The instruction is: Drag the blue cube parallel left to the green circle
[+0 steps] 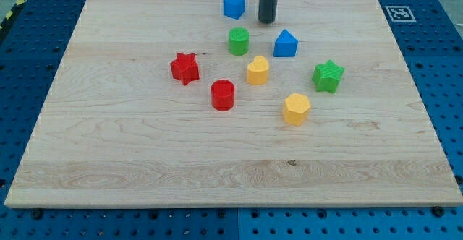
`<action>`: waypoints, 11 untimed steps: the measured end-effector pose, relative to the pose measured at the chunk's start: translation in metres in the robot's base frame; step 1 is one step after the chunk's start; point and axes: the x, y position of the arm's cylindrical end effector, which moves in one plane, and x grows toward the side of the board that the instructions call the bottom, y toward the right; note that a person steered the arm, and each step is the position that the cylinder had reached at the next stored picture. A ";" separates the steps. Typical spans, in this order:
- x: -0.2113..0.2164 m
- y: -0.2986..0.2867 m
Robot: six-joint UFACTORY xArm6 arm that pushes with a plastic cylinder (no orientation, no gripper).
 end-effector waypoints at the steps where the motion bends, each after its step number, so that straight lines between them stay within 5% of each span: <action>1: -0.046 0.008; 4: -0.033 -0.080; 11: 0.038 -0.136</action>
